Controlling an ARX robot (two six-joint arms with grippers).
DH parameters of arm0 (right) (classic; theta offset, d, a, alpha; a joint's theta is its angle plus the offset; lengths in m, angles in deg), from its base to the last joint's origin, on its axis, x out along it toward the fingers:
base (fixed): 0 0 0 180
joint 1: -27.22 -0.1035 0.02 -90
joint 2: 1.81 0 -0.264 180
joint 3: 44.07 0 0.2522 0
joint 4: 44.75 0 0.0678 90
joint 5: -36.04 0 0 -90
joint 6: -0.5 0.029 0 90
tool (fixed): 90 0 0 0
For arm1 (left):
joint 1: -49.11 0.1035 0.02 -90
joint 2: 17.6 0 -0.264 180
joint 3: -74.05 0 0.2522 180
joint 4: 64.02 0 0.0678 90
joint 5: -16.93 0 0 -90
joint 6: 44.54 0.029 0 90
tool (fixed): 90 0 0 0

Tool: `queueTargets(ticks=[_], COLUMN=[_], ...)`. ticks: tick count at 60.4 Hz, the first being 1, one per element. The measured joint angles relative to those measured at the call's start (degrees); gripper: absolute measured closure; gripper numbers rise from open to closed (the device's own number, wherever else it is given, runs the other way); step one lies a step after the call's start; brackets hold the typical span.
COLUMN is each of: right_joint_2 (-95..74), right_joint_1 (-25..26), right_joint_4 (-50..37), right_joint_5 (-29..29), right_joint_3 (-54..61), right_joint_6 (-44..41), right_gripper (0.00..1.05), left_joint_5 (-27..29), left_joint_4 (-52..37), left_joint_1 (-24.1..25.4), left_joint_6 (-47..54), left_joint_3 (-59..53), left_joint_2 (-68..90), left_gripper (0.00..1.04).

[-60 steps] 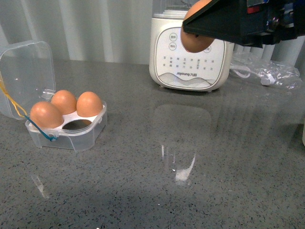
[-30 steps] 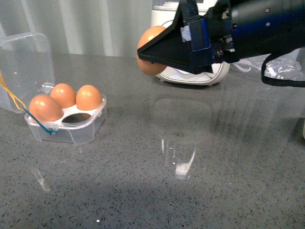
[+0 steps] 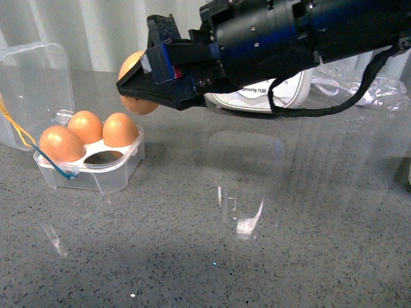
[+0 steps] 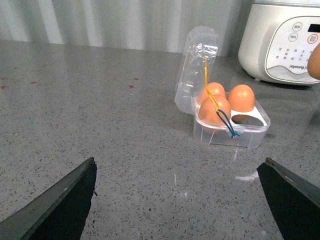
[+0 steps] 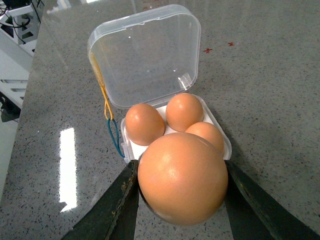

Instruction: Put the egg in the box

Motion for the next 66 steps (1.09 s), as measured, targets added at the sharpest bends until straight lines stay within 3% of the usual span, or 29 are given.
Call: queueTargets(ticks=[66], right_joint_2=[-8.55], right_joint_1=[-5.88], right_joint_4=[4.72], right_joint_5=[-3.32], right_joint_3=[-10.01], right_joint_6=[0.28], right_gripper=[0.63], left_joint_5=[0.02], left_joint_4=[0.0], left_joint_1=[0.0], left_joint_6=[0.0], left_joint_3=[0.0], left_joint_2=[0.0], left_gripper=[0.07])
